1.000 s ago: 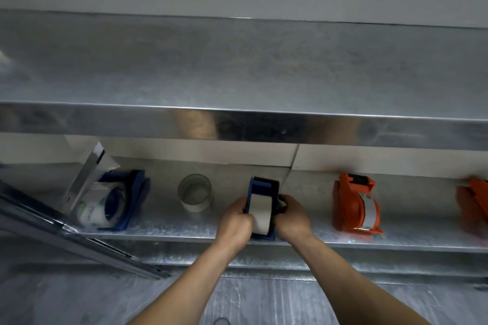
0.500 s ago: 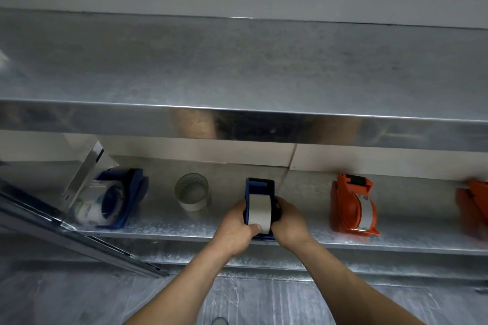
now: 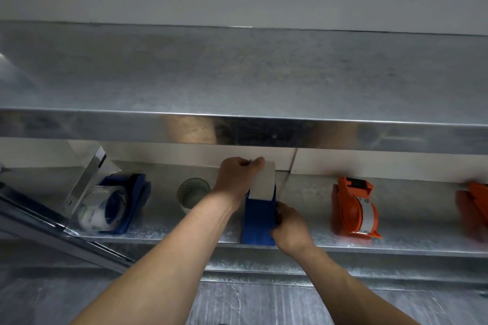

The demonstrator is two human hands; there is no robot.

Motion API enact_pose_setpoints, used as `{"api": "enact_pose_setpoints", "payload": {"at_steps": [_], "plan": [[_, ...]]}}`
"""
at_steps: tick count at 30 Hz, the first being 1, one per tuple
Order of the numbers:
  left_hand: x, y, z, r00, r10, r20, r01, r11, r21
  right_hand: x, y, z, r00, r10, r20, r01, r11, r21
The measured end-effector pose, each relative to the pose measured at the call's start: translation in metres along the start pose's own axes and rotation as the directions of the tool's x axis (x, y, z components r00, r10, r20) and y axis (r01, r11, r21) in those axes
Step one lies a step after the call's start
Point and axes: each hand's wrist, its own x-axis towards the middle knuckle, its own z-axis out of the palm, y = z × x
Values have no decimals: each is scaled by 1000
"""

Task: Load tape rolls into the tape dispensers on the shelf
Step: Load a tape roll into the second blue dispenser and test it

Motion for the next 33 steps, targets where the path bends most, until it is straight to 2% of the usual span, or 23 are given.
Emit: {"api": "enact_pose_setpoints", "payload": {"at_steps": [3, 6, 9, 10, 12, 14, 18, 23, 25, 28, 30, 33], "plan": [[-2, -5, 2, 1000, -7, -12, 7, 999, 40, 0, -3, -2, 1000, 12, 25, -12, 1000, -3], [-4, -12, 0, 1000, -31, 3, 31, 998, 53, -1, -13, -8, 995, 94, -33, -83, 965, 249], [-5, -13, 0, 999, -38, -3, 38, 998, 43, -10, -33, -19, 987, 28, -156, 73, 792, 606], [-5, -12, -1, 999, -39, -6, 39, 999, 37, -14, -40, -22, 985, -20, -172, 133, 729, 672], [-5, -11, 0, 999, -47, -6, 47, 998, 34, -21, -54, -26, 976, -101, -194, 210, 677, 705], [-4, -9, 0, 998, -55, -10, 55, 998, 31, -23, -63, -26, 967, -139, -214, 249, 698, 672], [-1, -8, 3, 997, -72, -37, 71, 997, -15, -20, -70, -24, 953, -84, -293, 220, 853, 473], [8, -10, 2, 993, -103, -51, 102, 994, -28, -19, -60, -28, 927, -42, -372, 237, 835, 497], [11, -10, 3, 991, -119, -61, 114, 990, -82, -17, -54, -34, 909, -26, -417, 252, 830, 497], [11, -13, 4, 992, -122, -35, 117, 988, -102, -10, -39, -42, 876, 60, -478, 195, 863, 466], [9, -13, 2, 992, -123, -21, 121, 988, -96, -5, -27, -47, 873, 97, -479, 102, 922, 374], [9, -14, 0, 994, -107, -18, 104, 990, -96, -1, -8, -53, 889, 46, -456, -43, 999, 17]]}}
